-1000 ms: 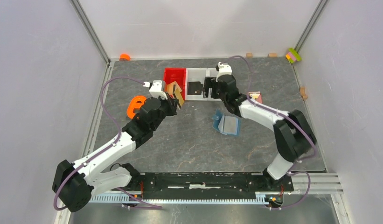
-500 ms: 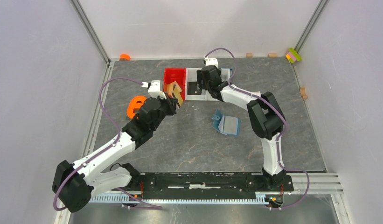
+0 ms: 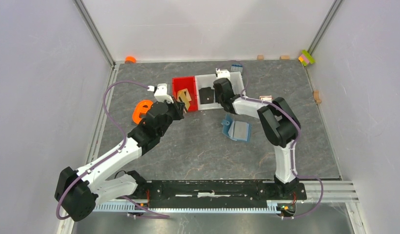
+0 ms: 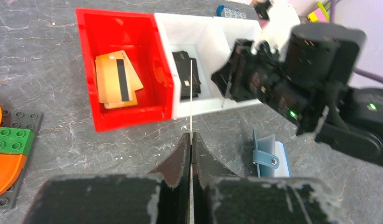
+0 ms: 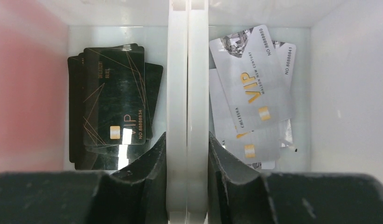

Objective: Take the credit cards out of the card holder
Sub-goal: Move the storage box to the center of the board.

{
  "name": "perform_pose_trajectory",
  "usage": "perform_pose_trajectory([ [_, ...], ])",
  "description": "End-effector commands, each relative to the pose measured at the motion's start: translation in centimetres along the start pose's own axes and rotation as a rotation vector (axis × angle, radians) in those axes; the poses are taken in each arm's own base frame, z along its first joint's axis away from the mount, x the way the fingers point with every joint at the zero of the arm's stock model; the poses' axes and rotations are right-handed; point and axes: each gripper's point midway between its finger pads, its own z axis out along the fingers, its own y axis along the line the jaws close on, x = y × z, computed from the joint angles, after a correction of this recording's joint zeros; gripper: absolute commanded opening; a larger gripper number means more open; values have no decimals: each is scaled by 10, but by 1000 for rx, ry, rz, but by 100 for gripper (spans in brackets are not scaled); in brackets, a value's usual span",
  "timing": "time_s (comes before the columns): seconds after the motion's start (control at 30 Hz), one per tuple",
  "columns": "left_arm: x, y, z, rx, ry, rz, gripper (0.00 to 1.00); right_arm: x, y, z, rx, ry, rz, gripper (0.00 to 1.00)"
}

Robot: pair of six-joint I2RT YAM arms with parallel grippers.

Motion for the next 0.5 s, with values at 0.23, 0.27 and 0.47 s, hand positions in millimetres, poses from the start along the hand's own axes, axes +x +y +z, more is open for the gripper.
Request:
perform_pose_trajectory([
  [0.23, -9, 4, 4, -35, -49, -5, 2, -69, -24, -84, -26, -423, 79, 1],
  [0.27, -9, 4, 5, -34, -48, -3, 2, -71, -25, -87, -23, -430, 82, 1],
  [0.47, -2, 2, 12, -35, -14, 28, 2, -71, -25, -89, -19, -430, 88, 0],
])
